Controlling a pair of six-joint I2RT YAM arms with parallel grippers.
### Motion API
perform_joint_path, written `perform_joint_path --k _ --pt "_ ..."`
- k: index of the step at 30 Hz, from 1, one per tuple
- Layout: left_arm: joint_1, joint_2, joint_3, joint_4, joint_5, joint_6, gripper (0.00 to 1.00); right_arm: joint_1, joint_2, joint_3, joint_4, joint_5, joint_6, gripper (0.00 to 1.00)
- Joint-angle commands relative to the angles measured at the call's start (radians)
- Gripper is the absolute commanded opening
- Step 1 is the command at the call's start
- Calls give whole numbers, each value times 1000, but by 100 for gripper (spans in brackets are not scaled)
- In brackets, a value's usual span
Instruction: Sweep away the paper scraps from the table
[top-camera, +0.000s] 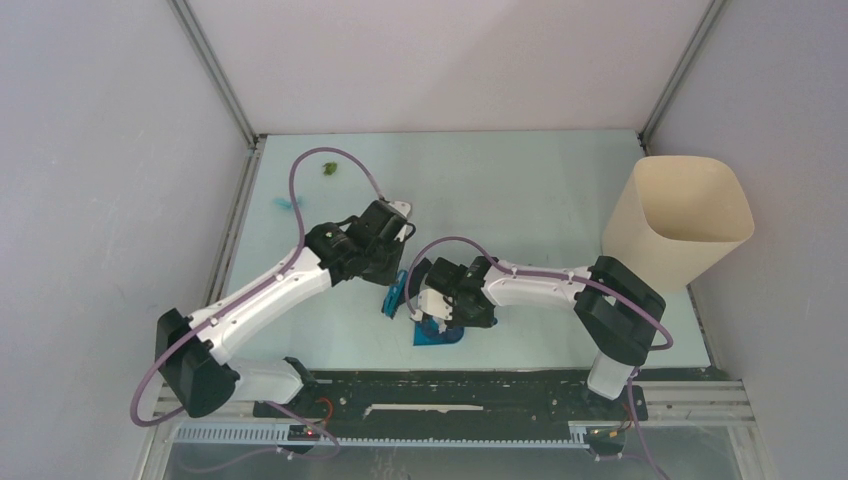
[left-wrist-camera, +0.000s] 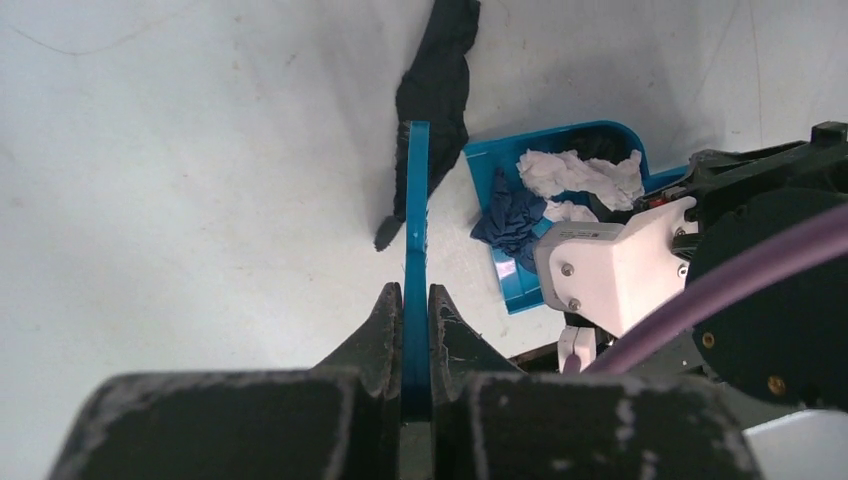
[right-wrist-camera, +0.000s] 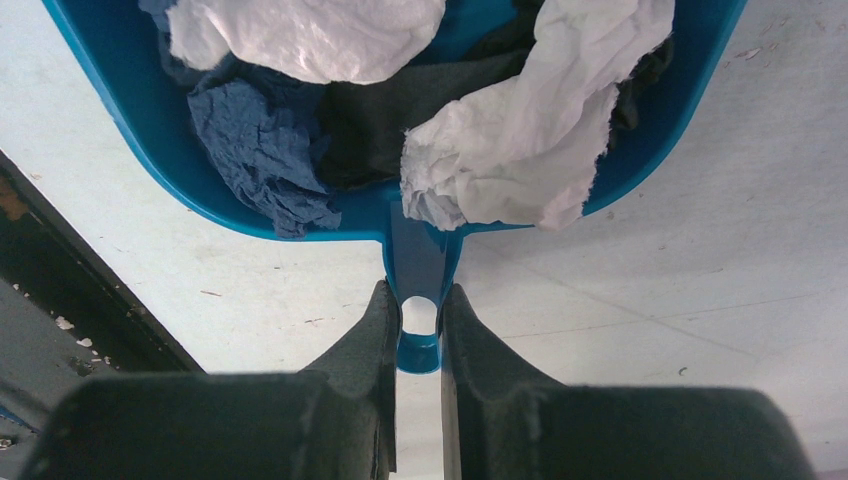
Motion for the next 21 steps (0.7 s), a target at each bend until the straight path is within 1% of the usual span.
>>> perform_joint_path --k 1,5,9,15,21 --pt "20 -89 52 -6 -78 34 0 -5 -3 8 -5 -6 7 9" --pt "69 -107 21 -1 -101 61 0 -9 -23 8 -1 -15 5 9" --pt "152 -114 -28 27 -95 104 0 -15 -52 8 3 -20 5 9" --pt "253 -148 -118 126 -64 142 0 -42 -119 6 1 -59 15 8" --pt "298 -170 -227 234 -54 144 0 -80 -191 1 25 -142 19 7"
